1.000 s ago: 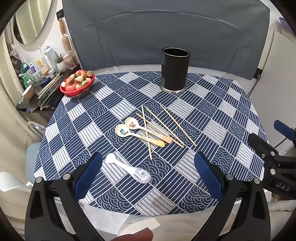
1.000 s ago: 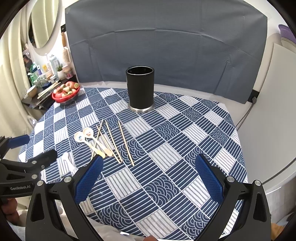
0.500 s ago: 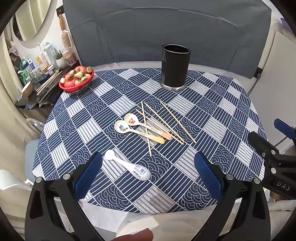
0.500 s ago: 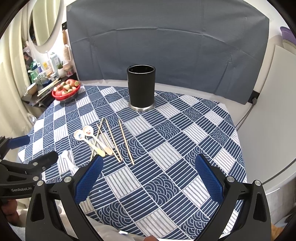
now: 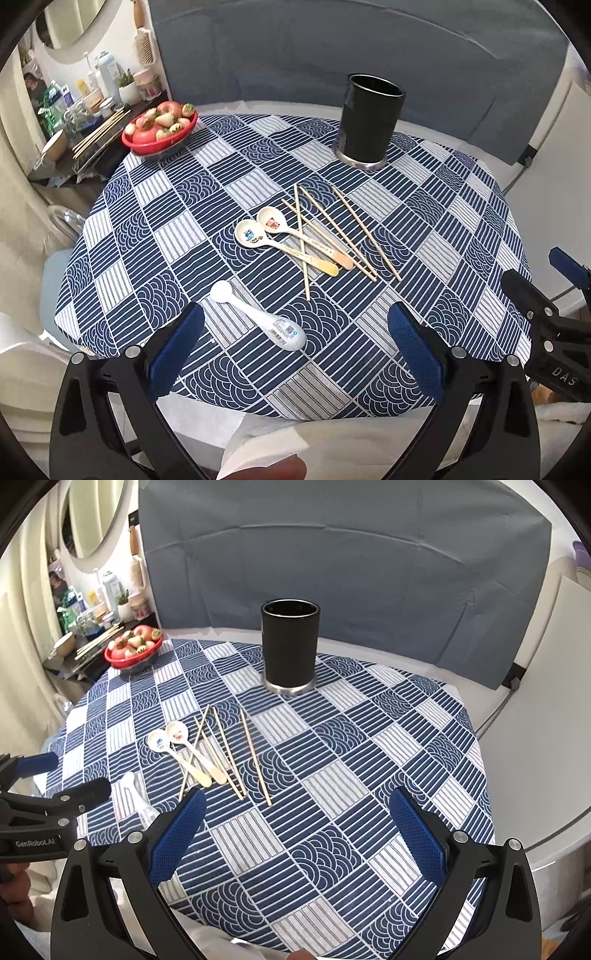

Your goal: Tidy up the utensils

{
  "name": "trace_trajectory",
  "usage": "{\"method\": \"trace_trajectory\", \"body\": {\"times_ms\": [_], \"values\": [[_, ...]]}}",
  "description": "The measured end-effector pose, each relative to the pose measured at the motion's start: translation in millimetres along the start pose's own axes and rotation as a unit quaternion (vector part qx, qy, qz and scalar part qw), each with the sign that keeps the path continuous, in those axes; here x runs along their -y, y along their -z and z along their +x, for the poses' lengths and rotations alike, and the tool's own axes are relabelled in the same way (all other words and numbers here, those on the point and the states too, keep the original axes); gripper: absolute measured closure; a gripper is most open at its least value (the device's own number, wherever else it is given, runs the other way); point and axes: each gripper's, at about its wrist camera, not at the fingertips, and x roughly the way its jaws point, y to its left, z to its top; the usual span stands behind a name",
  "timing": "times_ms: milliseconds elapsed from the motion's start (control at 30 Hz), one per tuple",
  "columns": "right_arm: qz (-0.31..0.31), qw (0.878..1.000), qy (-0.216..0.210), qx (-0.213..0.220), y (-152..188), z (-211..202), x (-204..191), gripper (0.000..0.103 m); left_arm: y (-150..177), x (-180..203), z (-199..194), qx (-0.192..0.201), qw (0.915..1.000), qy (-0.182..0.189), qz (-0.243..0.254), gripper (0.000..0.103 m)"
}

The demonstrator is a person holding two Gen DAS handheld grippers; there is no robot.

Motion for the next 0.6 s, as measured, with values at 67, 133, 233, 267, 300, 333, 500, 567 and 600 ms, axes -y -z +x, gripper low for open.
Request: {"method": "trace_trajectory", "body": {"times_ms": [67,133,233,267,300,333,500,567,600], "values": [[-0.002,1.000,0.000,-0.004,-2,4,-1,0.008,-3,-2,4,-0.007,1.0000,0.000,-0.004,0.006],[-0.004,1.000,-0.001,-0.009,-6,9,-1,0.008,-6,-4,7,-0.012,0.9999,-0.004,-0.007,0.006],[-0.008,1.000,0.002,-0.009,-14,12,-1,0.008,-13,-6,9,-0.013,0.9999,-0.007,-0.006,0.006],[-0.010,1.000,0.004,-0.010,-17,14,-1,0.008,-14,-6,9,-0.013,0.9999,-0.008,-0.006,0.006],[-0.012,1.000,0.003,-0.012,-19,16,-1,0.008,-17,-7,11,-0.015,0.9998,-0.010,-0.007,0.006],[-0.012,1.000,0.001,-0.014,-21,18,-1,0.008,-19,-8,12,-0.017,0.9998,-0.011,-0.008,0.006],[-0.017,0.999,-0.008,-0.033,-31,35,-3,0.008,-30,-13,23,-0.032,0.9993,-0.007,-0.016,0.006],[-0.017,0.999,-0.010,-0.040,-34,41,-3,0.008,-34,-15,29,-0.043,0.9989,-0.003,-0.020,0.006],[-0.015,0.999,-0.011,-0.045,-36,46,-3,0.008,-36,-16,33,-0.048,0.9986,-0.002,-0.022,0.006]]}}
